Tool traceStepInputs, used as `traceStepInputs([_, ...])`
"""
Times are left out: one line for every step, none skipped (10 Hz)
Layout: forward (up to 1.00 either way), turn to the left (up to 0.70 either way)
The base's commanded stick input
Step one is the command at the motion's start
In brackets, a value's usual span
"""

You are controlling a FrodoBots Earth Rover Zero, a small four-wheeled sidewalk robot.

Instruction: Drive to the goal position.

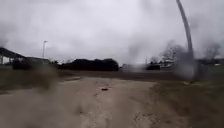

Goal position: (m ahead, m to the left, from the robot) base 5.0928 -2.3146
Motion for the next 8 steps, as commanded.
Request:
traceStepInputs([1.00, -0.05])
traceStepInputs([1.00, 0.00])
traceStepInputs([1.00, 0.00])
traceStepInputs([1.00, 0.00])
traceStepInputs([1.00, 0.00])
traceStepInputs([1.00, 0.00])
traceStepInputs([1.00, 0.00])
traceStepInputs([1.00, -0.25])
